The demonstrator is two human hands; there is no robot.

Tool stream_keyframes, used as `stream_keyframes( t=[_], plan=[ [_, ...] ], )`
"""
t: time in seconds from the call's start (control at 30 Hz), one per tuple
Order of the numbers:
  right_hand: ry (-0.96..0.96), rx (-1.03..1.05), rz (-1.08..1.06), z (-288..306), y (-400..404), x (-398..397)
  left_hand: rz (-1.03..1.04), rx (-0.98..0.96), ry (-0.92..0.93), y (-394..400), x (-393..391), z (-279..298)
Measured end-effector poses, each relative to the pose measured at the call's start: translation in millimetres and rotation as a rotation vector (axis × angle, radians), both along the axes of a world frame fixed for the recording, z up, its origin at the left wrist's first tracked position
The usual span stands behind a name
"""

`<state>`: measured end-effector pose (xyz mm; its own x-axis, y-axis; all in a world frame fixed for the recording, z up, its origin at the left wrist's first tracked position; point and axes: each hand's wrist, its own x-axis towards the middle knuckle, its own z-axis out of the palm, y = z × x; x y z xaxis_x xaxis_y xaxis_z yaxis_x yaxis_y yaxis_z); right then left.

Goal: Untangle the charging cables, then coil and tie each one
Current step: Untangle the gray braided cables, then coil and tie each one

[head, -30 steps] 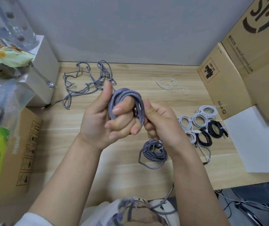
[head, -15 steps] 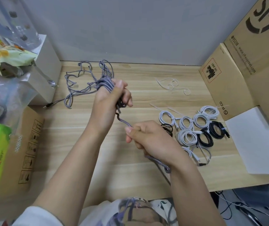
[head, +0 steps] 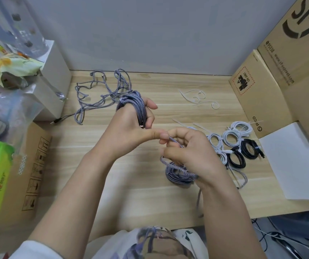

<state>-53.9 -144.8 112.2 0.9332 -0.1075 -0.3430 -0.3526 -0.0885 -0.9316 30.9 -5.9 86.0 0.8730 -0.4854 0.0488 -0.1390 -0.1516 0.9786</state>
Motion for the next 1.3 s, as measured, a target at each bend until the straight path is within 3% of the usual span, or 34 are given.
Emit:
stream_keyframes(
  t=[0.23,0.4,0.47,0.57,0.67,0.8,0.9,1.0,1.07,1.17,1.3],
  plan=[
    [0.007,0.556,-0.093,13,-3,3,0.051,0.199,-0.233,4,3,10],
    [-0.041,0.770,-0.147,15,1,3,0.096,0.149,-0.272,-2,1,-5],
    [-0.009,0.944,-0.177,12,2,5,0.102,0.141,-0.294,-6,0,-5],
    [0.062,1.319,-0.358,13,2,7,0.105,0.192,-0.384,-10,0,-6],
    [0.084,1.437,-0.567,20,4,9,0.108,0.230,-0.406,-13,-2,-8],
    [-0.024,1.374,-0.546,27,5,8,0.157,0.228,-0.381,-14,-2,-8],
    [-0.077,1.207,-0.361,25,0,4,0.176,0.241,-0.360,-14,0,-7],
    [-0.121,0.815,-0.247,23,-2,1,0.152,0.217,-0.263,-13,0,-6],
    [-0.197,0.431,-0.240,26,-2,-1,0.126,0.211,-0.200,-11,-1,-4],
    [-0.338,0.046,-0.300,30,-2,-3,0.065,0.260,-0.160,-7,-2,3],
    [-0.483,-0.305,-0.432,27,-12,-2,-0.181,0.147,0.173,1,-4,9]
  ],
)
